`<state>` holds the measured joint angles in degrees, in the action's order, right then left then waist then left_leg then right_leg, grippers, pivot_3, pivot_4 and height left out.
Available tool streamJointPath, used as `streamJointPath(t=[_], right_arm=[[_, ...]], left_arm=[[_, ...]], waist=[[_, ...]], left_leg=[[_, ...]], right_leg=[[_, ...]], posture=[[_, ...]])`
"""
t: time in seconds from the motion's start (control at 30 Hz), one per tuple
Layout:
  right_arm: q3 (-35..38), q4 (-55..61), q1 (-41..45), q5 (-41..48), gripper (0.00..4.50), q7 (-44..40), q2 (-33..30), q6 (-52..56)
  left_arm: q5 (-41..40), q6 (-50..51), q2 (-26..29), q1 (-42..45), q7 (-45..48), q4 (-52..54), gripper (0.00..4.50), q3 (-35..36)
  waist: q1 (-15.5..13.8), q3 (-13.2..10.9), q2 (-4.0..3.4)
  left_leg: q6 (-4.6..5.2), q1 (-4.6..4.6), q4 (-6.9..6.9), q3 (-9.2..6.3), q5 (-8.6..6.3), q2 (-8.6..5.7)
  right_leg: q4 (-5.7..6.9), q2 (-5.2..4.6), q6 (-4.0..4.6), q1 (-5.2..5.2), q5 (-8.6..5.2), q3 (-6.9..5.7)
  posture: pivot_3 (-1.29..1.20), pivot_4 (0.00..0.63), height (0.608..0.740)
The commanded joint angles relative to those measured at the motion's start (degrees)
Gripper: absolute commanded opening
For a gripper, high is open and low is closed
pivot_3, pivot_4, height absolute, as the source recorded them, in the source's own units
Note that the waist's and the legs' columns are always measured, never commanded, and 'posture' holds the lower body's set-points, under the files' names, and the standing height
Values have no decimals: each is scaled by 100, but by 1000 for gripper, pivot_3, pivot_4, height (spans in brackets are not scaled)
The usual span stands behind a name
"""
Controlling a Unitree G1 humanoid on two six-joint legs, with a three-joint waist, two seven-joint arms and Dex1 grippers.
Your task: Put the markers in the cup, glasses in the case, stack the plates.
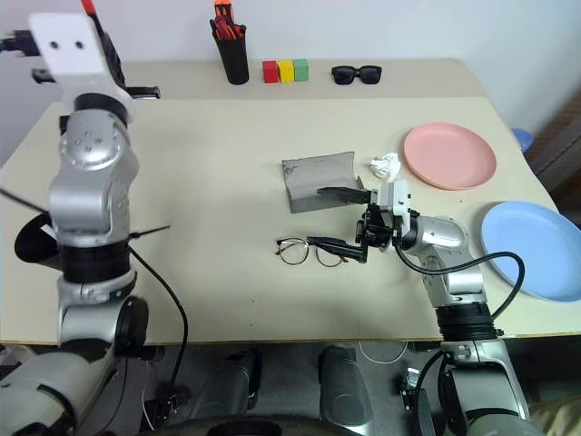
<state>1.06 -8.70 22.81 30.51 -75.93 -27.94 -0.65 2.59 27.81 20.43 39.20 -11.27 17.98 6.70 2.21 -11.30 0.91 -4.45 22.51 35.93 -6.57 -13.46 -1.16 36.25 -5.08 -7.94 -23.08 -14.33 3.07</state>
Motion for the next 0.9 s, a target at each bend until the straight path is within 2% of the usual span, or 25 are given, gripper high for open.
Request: streamJointPath(t=[0.03,0.1,0.23,0.53,0.7,0.9], right_arm=[[102,-159,33,13,4500,-115,100,-266],[92,-330,46,-3,4500,-187,146,-377],[71,-652,113,-52,4500,-320,256,-567],[47,-1200,294,-92,4500,-705,381,-762],[101,-1236,311,73,4500,-934,430,-660],[57,-779,191,143,4500,-966,416,-492]], left_arm=[[377,-594,-411,-648,-577,881,12,345],[462,-774,-724,-1151,-800,1341,12,564],[1053,-1001,-815,-2241,-831,2039,12,599],[1332,-1541,-1357,-3416,-1127,2560,12,1249],[1553,-1755,-1687,-3856,-1287,2595,12,1346],[1724,-1929,-1891,-3805,-1375,2368,12,1224]], waist=[[-12,0,1],[-25,-1,6],[-22,0,5],[-106,0,4],[-137,1,5],[-136,1,5]], left_leg=[[1,0,4,-2,0,0],[3,1,13,-3,-1,0],[6,-2,15,-4,-2,0],[10,-12,19,-6,-5,0],[12,-12,19,-6,-6,0],[12,-12,21,-6,-6,0]], right_leg=[[0,1,0,2,0,-1],[0,1,0,7,0,-2],[-2,2,1,11,0,-3],[-8,2,2,30,-1,-6],[-11,2,3,33,-1,-6],[-11,3,3,34,-2,-8]], posture=[[0,150,740],[0,150,740],[0,150,740],[0,150,740],[0,150,740],[0,150,740]])
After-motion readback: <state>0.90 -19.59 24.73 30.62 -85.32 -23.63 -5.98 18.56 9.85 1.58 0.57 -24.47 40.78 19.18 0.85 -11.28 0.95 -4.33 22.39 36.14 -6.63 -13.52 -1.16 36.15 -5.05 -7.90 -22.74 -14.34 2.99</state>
